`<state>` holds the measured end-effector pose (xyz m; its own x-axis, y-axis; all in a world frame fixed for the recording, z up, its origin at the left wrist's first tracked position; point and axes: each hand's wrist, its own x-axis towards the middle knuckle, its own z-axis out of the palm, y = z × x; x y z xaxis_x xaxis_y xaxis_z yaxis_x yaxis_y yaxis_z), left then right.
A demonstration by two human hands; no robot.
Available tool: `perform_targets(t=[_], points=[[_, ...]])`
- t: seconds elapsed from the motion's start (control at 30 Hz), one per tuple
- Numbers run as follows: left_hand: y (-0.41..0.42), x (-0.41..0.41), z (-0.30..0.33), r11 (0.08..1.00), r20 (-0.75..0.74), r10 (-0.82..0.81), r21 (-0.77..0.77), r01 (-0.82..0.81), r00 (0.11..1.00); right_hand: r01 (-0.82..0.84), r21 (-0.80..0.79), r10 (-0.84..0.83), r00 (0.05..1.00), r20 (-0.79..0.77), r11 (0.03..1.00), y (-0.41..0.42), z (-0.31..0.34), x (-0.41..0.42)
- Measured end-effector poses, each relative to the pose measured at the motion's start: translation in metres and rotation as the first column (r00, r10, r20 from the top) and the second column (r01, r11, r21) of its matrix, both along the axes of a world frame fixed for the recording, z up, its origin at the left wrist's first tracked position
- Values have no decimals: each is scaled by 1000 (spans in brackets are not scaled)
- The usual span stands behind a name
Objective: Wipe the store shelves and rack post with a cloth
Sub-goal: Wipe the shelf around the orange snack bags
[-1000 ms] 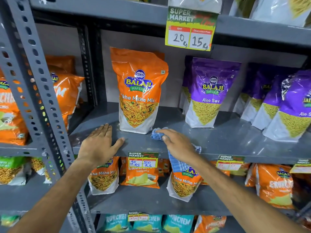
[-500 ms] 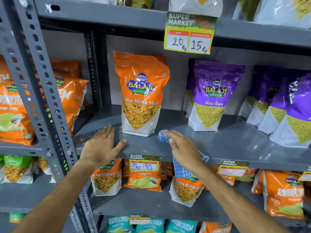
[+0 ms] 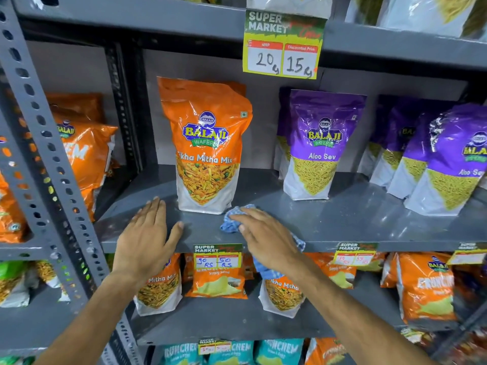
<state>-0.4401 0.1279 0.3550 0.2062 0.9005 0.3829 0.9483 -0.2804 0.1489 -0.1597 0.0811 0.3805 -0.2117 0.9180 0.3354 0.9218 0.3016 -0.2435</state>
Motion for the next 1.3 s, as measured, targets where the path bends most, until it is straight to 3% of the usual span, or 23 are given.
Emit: perform_targets(t=[0.1,0.27,0.5,0.6,0.73,0.8,0.93,1.13,1.3], points=[[-23,26,-8,978,45,-167,132,160,985,103,-43,-104,994,-23,994,6,3,27],[-37,101,-1,875,-91,-418,226,427,904,213,-65,-216,976,-28,975,-6,6,71],[-13,188,14,872,-149,-488,-27,489,860,246,-43,-247,968,-43,968,-21,1,147],[-4,210,15,883,-134,-457,-190,429,879,202,-61,-211,936,-281,977,-33,17,180],[-3,221,9,913,-140,-379,-214,346,915,278,144,-175,853,-491,950,-7,45,260],[-4,222,9,924,-150,-357,-200,325,922,348,91,-272,848,-454,933,27,53,302],[-6,223,10,937,-167,-320,-197,287,932,433,-101,-444,873,-203,896,129,43,370],[-8,225,16,938,-159,-300,-230,260,941,255,-256,-290,951,-108,932,188,30,368],[-8,224,17,936,-183,-291,-258,240,939,197,-246,-226,969,-96,949,213,17,368]])
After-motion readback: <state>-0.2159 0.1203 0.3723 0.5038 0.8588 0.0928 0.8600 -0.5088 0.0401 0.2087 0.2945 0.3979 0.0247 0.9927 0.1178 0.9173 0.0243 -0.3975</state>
